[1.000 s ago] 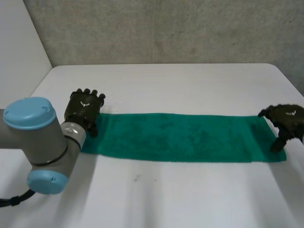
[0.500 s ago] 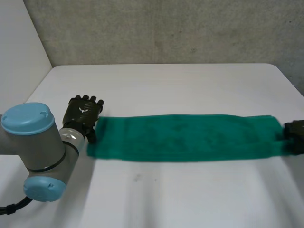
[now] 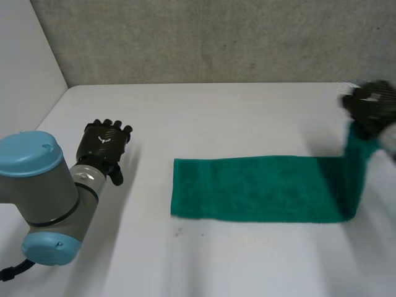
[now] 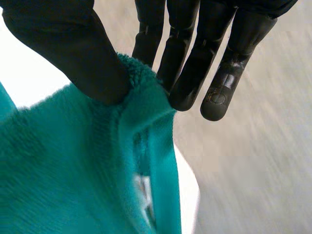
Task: Fold the towel.
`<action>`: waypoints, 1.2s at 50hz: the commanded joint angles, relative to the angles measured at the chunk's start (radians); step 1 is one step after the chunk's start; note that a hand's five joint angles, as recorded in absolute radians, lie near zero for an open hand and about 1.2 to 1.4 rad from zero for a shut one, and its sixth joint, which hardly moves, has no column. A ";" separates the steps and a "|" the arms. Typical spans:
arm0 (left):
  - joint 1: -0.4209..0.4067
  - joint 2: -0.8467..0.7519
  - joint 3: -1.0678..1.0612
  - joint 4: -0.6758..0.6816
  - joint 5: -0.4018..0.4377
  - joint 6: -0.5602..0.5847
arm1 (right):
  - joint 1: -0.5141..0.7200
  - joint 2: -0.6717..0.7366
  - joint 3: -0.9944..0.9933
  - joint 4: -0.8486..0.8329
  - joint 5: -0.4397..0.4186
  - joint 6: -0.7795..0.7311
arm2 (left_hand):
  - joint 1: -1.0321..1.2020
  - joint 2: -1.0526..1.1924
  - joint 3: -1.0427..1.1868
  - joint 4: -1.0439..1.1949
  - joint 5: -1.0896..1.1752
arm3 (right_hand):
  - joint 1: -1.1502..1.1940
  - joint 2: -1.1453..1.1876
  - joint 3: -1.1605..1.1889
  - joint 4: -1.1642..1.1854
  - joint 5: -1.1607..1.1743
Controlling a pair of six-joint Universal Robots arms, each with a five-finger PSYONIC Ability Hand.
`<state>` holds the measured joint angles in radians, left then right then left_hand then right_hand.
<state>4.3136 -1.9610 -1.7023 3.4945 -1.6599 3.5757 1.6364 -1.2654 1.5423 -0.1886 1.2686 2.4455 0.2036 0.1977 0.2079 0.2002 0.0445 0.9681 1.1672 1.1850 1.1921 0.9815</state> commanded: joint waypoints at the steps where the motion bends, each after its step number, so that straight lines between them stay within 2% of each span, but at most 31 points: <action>1: 0.000 0.021 -0.013 0.000 0.000 0.000 | 0.324 0.061 -0.059 -0.006 -0.098 0.003 | -0.028 -0.022 -0.033 -0.025 -0.044 | 0.428 0.229 0.211 0.204 0.240; 6: -0.002 0.022 -0.020 0.000 0.000 0.000 | 0.517 0.222 -0.114 0.009 -0.138 -0.046 | -0.028 -0.022 -0.033 -0.025 -0.044 | 0.428 0.229 0.211 0.204 0.240; 9: -0.003 0.022 -0.023 -0.002 0.000 0.000 | 0.580 0.279 -0.125 0.015 -0.132 -0.094 | -0.029 -0.023 -0.033 -0.026 -0.045 | 0.428 0.229 0.211 0.204 0.240; 13: -0.011 0.022 -0.030 -0.002 0.000 0.000 | 0.605 0.343 -0.137 0.040 -0.111 -0.187 | -0.029 -0.023 -0.033 -0.026 -0.045 | -0.435 -0.634 -0.652 -0.659 -0.623; 14: -0.014 0.022 -0.030 -0.002 0.002 0.000 | 0.603 0.351 -0.146 0.055 -0.083 -0.209 | -0.029 -0.023 -0.033 -0.026 -0.045 | -0.722 -0.921 -0.939 -0.946 -0.910; 15: -0.014 0.022 -0.030 -0.002 0.003 0.000 | 0.603 0.350 -0.154 0.058 -0.068 -0.213 | -0.029 -0.023 -0.033 -0.026 -0.045 | -0.794 -0.993 -1.011 -1.018 -0.982; 19: -0.029 0.031 -0.027 0.000 0.008 0.000 | 0.600 0.337 -0.175 0.067 0.027 -0.181 | -0.029 -0.023 -0.033 -0.026 -0.045 | -0.794 -0.993 -1.011 -1.018 -0.982; 21: -0.061 0.033 -0.011 0.003 0.009 0.000 | 0.576 0.278 -0.166 0.070 0.049 -0.125 | -0.029 -0.023 -0.033 -0.026 -0.045 | -0.794 -0.993 -1.011 -1.018 -0.982; 29: -0.204 0.031 0.064 0.006 0.011 -0.014 | 0.442 0.120 -0.027 0.067 0.041 0.214 | -0.029 -0.023 -0.033 -0.026 -0.045 | -0.794 -0.993 -1.011 -1.018 -0.982; 31: -0.235 0.022 0.087 0.006 0.011 -0.026 | 0.410 0.097 0.008 0.069 0.040 0.256 | -0.029 -0.023 -0.033 -0.026 -0.045 | -0.794 -0.993 -1.011 -1.018 -0.982; 34: -0.270 0.005 0.127 0.006 0.011 -0.055 | 0.350 0.072 0.071 0.067 0.038 0.271 | -0.028 -0.022 -0.033 -0.025 -0.044 | -0.794 -0.993 -1.011 -1.018 -0.982; 38: -0.310 -0.099 0.226 -0.002 0.009 -0.103 | 0.237 0.057 0.179 0.067 0.023 0.251 | -0.019 -0.014 -0.024 -0.016 -0.035 | -0.794 -0.993 -1.011 -1.018 -0.982; 46: -0.311 -0.233 0.325 -0.028 0.002 -0.107 | 0.094 0.063 0.283 0.058 -0.002 0.198 | -0.002 0.004 -0.006 0.002 -0.017 | -0.794 -0.993 -1.011 -1.018 -0.982; 47: -0.308 -0.236 0.325 -0.031 0.002 -0.107 | 0.083 0.066 0.288 0.058 0.000 0.192 | -0.005 0.001 -0.009 -0.001 -0.020 | -0.711 -0.910 -0.928 -0.935 -0.899; 48: -0.308 -0.236 0.325 -0.031 0.002 -0.107 | 0.060 0.069 0.294 0.055 -0.002 0.182 | -0.005 0.001 -0.009 -0.001 -0.020 | -0.489 -0.688 -0.706 -0.713 -0.677; 49: -0.302 -0.239 0.316 -0.038 0.000 -0.107 | 0.039 0.075 0.297 0.049 -0.005 0.176 | -0.002 0.004 -0.006 0.002 -0.017 | -0.173 -0.372 -0.390 -0.397 -0.361; 52: -0.296 -0.234 0.302 -0.051 0.000 -0.107 | 0.008 0.099 0.291 0.037 -0.032 0.173 | -0.005 0.001 -0.009 -0.001 -0.020 | 0.426 0.227 0.209 0.202 0.238; 60: -0.276 -0.159 0.219 -0.101 -0.003 -0.112 | 0.002 0.136 0.263 0.038 -0.028 0.139 | -0.008 -0.002 -0.012 -0.004 -0.023 | 0.428 0.229 0.211 0.204 0.240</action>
<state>4.0256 -2.1876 -1.4163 3.4259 -1.6615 3.4666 1.6385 -1.1504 1.8275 -0.1492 1.2415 2.6041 0.2037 0.1977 0.2079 0.2002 0.0445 0.9362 1.1683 1.1766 1.1846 0.9605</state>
